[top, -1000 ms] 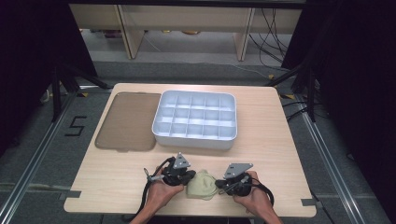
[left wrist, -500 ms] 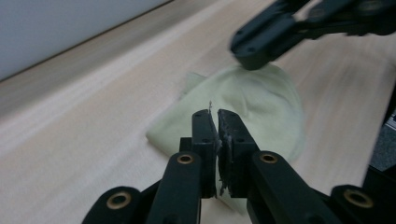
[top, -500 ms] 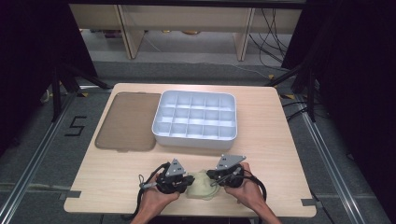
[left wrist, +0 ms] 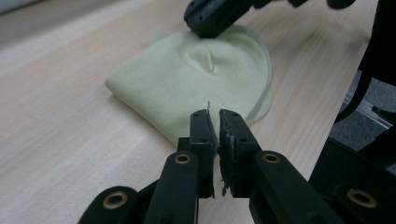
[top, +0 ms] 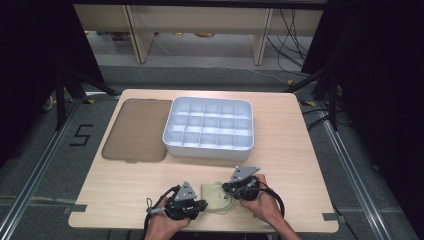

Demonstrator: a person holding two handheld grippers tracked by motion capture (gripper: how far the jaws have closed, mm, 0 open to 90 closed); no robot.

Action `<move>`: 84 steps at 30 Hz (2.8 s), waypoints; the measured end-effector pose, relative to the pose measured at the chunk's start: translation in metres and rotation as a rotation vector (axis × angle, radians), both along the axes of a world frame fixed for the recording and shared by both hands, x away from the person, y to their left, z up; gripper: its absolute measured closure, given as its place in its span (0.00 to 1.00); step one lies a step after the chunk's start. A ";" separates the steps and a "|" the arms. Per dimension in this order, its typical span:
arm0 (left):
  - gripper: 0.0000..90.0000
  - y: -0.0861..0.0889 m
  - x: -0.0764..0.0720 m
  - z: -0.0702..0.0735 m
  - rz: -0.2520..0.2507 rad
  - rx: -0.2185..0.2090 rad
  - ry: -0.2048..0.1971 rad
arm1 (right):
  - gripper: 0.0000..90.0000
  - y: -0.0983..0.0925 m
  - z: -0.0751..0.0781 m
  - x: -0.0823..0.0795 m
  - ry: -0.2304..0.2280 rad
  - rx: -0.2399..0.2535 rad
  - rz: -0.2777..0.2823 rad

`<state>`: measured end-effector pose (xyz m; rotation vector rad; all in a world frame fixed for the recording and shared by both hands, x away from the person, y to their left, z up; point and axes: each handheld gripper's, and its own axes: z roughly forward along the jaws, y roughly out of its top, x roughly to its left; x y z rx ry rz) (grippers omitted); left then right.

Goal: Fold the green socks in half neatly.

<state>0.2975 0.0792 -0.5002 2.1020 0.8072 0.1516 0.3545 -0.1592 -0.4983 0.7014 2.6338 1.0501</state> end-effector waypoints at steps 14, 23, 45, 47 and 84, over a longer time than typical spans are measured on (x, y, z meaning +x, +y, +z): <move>0.49 0.011 0.005 -0.005 0.176 -0.134 0.178 | 0.94 -0.001 0.010 -0.004 0.017 0.060 0.013; 0.48 0.005 0.012 -0.008 0.211 -0.145 0.247 | 0.93 -0.003 0.012 -0.005 0.019 0.062 0.019; 0.80 -0.007 0.013 -0.016 0.191 -0.053 0.146 | 0.92 -0.003 0.013 -0.007 -0.006 0.066 0.027; 0.84 -0.007 0.012 -0.016 0.186 -0.045 0.142 | 0.92 -0.003 0.014 -0.008 -0.009 0.064 0.027; 0.93 0.008 0.016 0.002 0.184 -0.015 0.081 | 0.95 0.029 -0.004 0.016 0.021 0.071 0.014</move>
